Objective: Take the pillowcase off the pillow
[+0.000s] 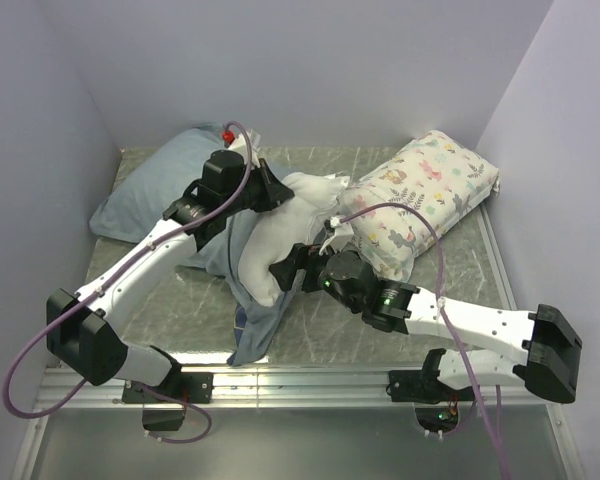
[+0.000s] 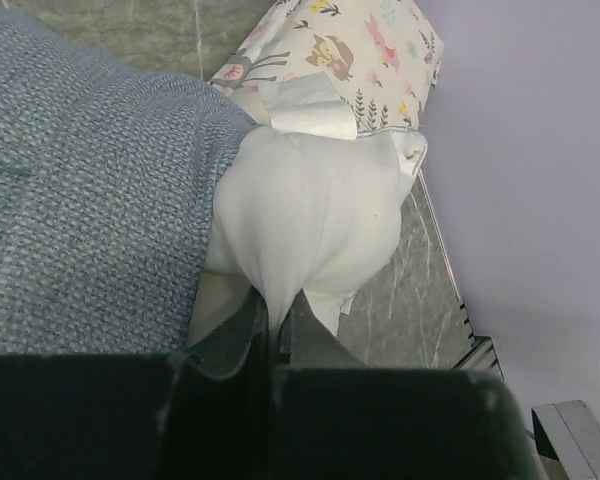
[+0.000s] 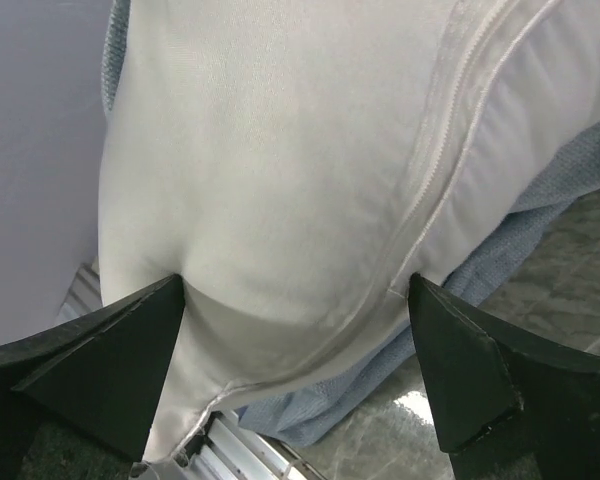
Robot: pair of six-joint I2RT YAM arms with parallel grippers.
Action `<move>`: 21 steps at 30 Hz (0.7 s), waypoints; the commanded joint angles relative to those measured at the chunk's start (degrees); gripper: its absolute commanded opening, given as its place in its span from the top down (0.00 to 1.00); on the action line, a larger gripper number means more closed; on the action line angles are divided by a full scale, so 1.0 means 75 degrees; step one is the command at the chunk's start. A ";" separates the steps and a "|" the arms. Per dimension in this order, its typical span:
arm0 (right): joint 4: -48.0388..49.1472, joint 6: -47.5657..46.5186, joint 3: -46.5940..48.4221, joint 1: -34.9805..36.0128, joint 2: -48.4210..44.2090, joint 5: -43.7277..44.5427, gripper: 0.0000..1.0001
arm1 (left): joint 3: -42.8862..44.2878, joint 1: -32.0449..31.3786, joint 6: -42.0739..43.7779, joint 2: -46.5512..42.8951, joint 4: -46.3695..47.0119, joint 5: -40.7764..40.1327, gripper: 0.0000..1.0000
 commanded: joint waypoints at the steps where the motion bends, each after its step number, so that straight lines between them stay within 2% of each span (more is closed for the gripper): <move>1: 0.0755 0.0176 0.0331 -0.0037 0.0133 -0.0057 0.00 | 0.0051 -0.0168 -0.0179 -0.0290 0.0932 0.0028 1.00; 7: 0.0919 0.0083 0.0518 -0.0072 0.0542 0.0001 0.01 | -0.0277 -0.0308 -0.0378 -0.0478 0.1202 0.0297 0.99; 9: 0.0850 -0.0011 0.0705 -0.0188 0.0799 0.0036 0.23 | -0.0382 -0.0437 -0.0390 -0.0583 0.1214 0.0227 0.99; 10: 0.0640 -0.0069 0.0915 -0.0235 0.0870 0.0036 0.40 | -0.0418 -0.0460 -0.0402 -0.0618 0.1214 0.0227 1.00; 11: 0.0534 -0.0128 0.1022 -0.0305 0.0918 0.0059 0.87 | -0.0429 -0.0461 -0.0379 -0.0677 0.1167 0.0181 1.00; 12: 0.0394 -0.0175 0.1116 -0.0318 0.0964 0.0199 1.00 | -0.0372 -0.0449 -0.0309 -0.0770 0.1086 0.0134 0.99; 13: 0.0091 -0.0315 0.1325 -0.0329 0.0942 0.0270 1.00 | -0.0301 -0.0449 -0.0227 -0.0806 0.0980 0.0006 0.99; 15: -0.0134 -0.0538 0.1456 -0.0341 0.0744 0.0445 1.00 | 0.0118 -0.0391 0.0078 -0.0865 0.0524 -0.0463 0.93; 16: -0.0367 -0.0631 0.1538 -0.0353 0.0650 0.0539 1.00 | 0.0295 -0.0344 0.0171 -0.0876 0.0371 -0.0592 0.80; 18: -0.0591 -0.0796 0.1597 -0.0341 0.0416 0.0656 1.00 | 0.0751 -0.0088 0.0406 -0.0935 0.0019 -0.0897 0.65; 19: -0.0697 -0.0901 0.1609 -0.0341 0.0345 0.0715 1.00 | 0.0882 0.0019 0.0476 -0.0947 -0.0074 -0.0944 0.49; 21: -0.0872 -0.0984 0.1574 -0.0341 0.0146 0.0762 1.00 | 0.1314 0.0276 0.0756 -0.0947 -0.0588 -0.1387 0.36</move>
